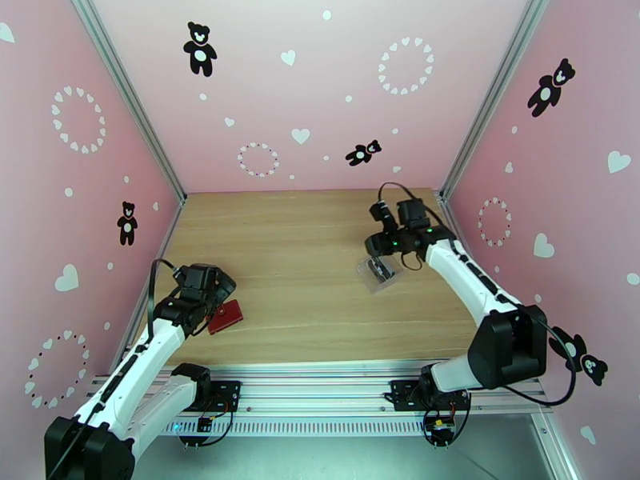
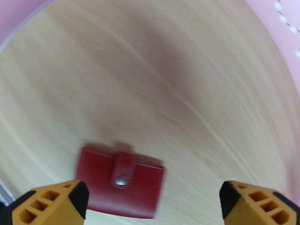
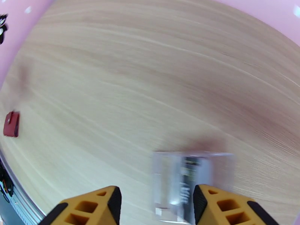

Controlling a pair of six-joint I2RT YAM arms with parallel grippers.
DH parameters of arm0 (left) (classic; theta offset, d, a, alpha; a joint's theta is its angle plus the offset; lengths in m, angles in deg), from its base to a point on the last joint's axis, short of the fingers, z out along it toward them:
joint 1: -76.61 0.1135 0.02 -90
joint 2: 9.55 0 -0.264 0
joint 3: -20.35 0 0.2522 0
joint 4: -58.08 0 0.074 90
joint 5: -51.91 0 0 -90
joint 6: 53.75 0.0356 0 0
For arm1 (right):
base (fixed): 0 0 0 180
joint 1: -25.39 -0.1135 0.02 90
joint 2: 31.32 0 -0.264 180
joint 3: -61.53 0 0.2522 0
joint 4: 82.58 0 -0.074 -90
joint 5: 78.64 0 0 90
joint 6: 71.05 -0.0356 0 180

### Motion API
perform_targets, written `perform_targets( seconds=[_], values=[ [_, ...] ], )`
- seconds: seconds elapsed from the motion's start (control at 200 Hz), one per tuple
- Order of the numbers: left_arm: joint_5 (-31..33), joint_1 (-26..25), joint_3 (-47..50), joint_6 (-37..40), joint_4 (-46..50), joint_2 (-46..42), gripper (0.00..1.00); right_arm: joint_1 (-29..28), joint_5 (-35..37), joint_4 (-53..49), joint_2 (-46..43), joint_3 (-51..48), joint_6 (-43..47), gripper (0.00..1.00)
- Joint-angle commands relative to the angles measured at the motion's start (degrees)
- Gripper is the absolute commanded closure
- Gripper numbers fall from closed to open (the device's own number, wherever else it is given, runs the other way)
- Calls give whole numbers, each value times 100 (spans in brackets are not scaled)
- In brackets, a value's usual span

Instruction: Put the credit cards into the card holder

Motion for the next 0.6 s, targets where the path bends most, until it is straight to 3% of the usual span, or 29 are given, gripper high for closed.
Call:
perform_targets(
  seconds=[0.0, 0.205, 0.49, 0.59],
  values=[
    [439, -36, 102, -346, 357, 215, 1, -516, 450, 335, 60, -340, -571, 44],
    [-549, -27, 152, -254, -41, 1097, 6, -1201, 525, 431, 96, -421, -862, 44],
    [-1022, -40, 481, -180, -568, 1189, 8, -1289, 632, 505, -274, -853, -689, 44],
    [-1446, -52, 525, 47, -905, 1401, 8, -1286, 549, 622, -386, -1047, -718, 44]
  ],
)
